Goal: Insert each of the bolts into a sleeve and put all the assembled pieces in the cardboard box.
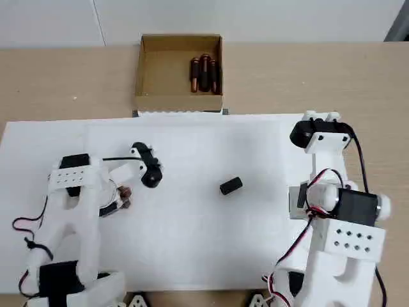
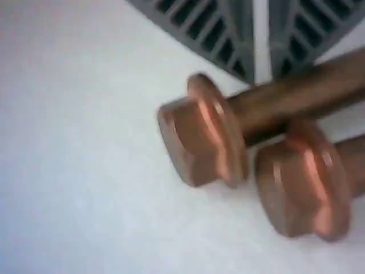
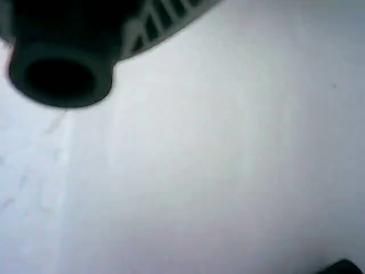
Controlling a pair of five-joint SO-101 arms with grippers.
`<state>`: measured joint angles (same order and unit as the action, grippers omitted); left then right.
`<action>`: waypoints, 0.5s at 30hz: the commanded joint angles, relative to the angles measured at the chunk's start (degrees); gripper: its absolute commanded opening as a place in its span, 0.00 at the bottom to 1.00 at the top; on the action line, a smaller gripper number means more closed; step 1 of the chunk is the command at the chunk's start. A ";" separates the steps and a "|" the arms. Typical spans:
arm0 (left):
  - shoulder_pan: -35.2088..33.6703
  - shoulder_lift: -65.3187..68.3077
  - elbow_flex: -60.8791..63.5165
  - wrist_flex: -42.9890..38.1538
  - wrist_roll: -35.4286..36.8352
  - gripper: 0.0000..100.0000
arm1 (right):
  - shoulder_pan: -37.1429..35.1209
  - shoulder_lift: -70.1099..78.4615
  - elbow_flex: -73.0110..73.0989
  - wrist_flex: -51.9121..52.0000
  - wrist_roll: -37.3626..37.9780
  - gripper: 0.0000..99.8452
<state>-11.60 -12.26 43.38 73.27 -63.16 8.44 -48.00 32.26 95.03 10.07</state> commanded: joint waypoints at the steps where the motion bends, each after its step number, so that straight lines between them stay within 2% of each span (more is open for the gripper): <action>1: 1.32 0.44 -1.98 -1.41 1.14 0.00 | 0.31 -1.10 -0.26 -0.92 -0.70 0.00; 10: 0.97 12.48 -13.41 -0.44 7.65 0.00 | 0.40 -1.10 -0.26 -0.66 -0.70 0.00; 15: 1.14 16.53 -21.58 5.01 8.00 0.00 | 0.40 -1.10 -0.26 -0.66 -0.70 0.00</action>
<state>-10.64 3.30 27.56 77.49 -55.78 8.44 -48.00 32.26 95.03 10.07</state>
